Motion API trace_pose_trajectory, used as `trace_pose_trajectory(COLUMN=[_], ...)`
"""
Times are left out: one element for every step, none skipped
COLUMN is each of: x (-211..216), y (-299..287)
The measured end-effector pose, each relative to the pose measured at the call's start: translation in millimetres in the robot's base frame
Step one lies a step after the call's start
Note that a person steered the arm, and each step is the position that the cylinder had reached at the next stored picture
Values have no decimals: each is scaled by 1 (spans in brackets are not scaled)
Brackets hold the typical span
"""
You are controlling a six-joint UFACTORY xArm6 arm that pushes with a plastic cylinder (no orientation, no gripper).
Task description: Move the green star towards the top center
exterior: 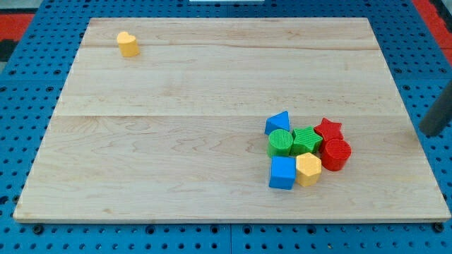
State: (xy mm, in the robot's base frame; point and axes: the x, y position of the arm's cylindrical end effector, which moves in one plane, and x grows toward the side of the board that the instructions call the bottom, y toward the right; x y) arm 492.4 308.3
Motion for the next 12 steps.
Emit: trace_pose_trajectory(x=[11,22,22,31,38,14,-6,-51,-93,-119,-147,-153], y=[-34,-89,-167,-193,-210,-265,-269,-322,-370,-365,-340,-320])
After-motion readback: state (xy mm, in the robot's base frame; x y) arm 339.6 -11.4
